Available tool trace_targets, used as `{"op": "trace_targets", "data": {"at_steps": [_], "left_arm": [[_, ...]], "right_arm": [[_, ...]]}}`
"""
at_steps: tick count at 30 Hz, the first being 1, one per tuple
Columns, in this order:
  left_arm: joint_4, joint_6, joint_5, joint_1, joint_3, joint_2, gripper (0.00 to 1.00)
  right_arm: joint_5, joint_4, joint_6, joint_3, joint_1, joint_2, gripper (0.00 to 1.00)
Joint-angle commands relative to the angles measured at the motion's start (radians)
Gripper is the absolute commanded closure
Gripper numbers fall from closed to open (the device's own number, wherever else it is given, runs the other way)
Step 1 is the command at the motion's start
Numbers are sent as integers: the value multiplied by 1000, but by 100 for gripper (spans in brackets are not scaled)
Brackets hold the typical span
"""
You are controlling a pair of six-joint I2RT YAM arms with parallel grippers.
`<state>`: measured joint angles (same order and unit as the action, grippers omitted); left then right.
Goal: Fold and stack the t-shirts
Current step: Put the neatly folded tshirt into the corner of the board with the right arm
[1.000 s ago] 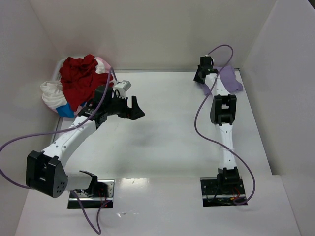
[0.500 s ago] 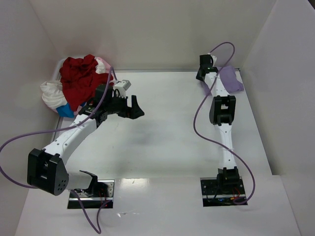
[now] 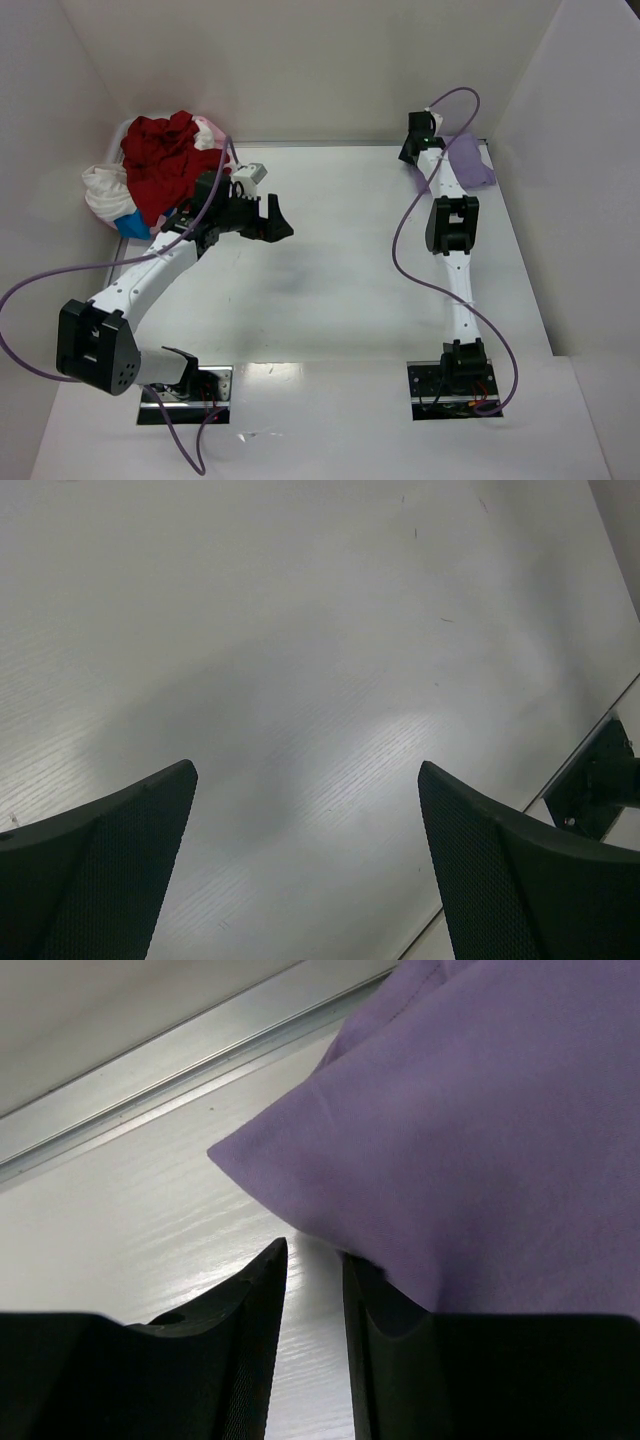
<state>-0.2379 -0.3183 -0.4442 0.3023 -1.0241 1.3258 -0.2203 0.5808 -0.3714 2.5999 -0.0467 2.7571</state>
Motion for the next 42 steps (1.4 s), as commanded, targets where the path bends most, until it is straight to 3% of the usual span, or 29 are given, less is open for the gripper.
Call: {"op": "trace_targets", "data": {"at_steps": [1, 22, 27, 30, 36, 39, 42], "left_arm": [[22, -11, -19, -6, -47, 9, 1], [31, -48, -30, -6, -56, 38, 1], [31, -57, -30, -6, -65, 27, 1], [31, -48, -8, -6, -65, -8, 1], [0, -50, 111, -6, -85, -121, 1], [-18, -62, 266, -6, -85, -212, 1], [-46, -73, 436, -6, -85, -298, 1]], "right_arm": [[21, -39, 12, 57, 21, 19, 65], [160, -101, -23, 124, 50, 58, 53], [213, -33, -46, 146, 30, 1, 51], [202, -33, -29, 157, 5, -82, 51], [265, -3, -38, 131, -42, -304, 34], [265, -2, -3, 33, -86, -445, 26], [294, -123, 6, -221, -122, -654, 20]]}}
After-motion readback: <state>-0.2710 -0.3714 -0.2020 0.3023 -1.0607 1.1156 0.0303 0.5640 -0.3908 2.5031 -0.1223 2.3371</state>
